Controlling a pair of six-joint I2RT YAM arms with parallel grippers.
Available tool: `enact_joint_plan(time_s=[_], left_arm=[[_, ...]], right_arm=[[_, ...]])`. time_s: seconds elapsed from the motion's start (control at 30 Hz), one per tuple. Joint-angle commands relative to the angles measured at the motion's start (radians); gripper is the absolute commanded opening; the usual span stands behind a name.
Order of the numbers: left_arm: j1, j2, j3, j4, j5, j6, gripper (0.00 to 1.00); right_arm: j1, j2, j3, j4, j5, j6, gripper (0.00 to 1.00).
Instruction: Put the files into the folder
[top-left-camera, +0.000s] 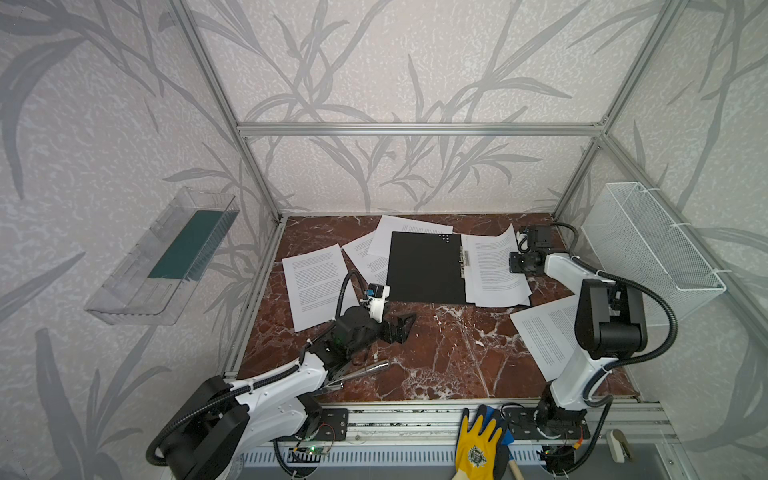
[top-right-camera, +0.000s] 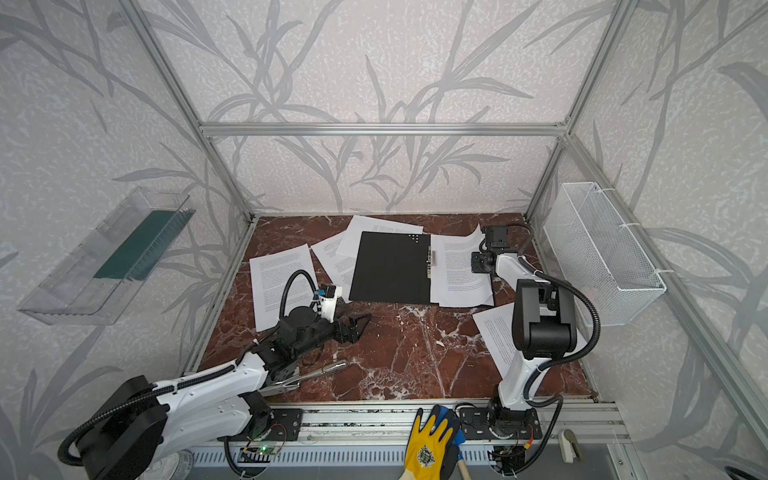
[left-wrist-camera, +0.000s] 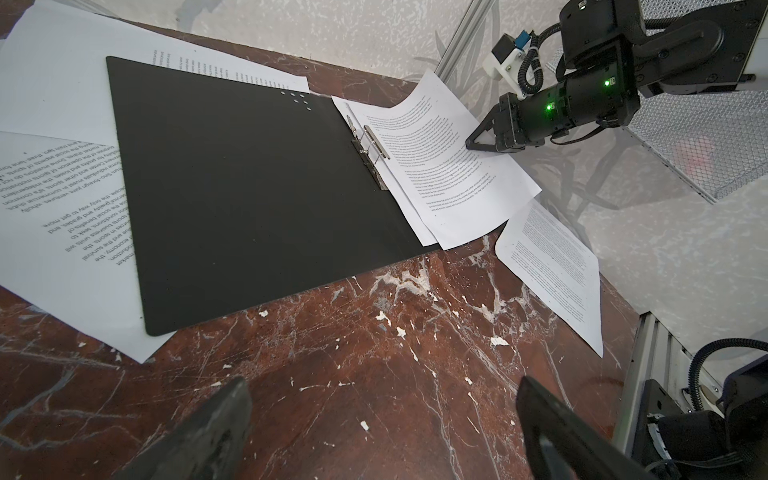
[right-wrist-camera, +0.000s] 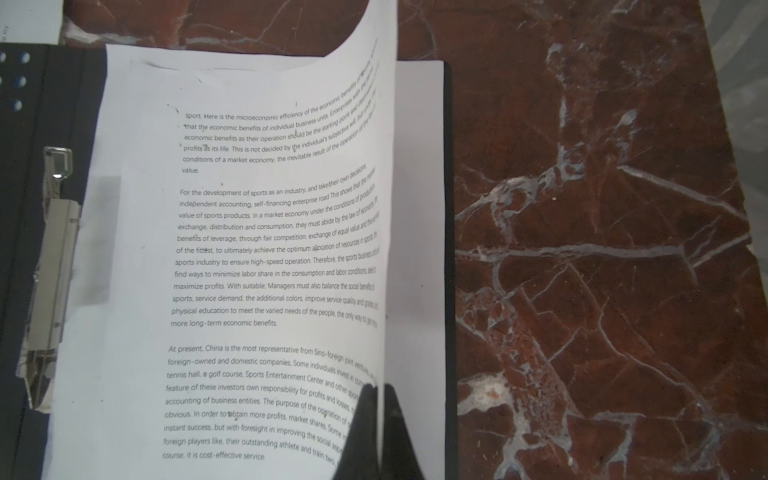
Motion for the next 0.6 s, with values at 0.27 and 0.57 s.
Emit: enact_joint_plan(time_s=[0.27, 0.57], left_arm=[[-0.001, 0.003, 0.030, 0.024, 0.015, -0.008, 0.99], [-0.001, 0.008, 0.032, 0.025, 0.021, -0.011, 0.99]], right_arm=[[-0.004, 0.009, 0.013, 0.010, -0.053, 0.042, 0.00], [-0.004, 0.016, 0.012, 0.022, -0.097, 0.057, 0.00]])
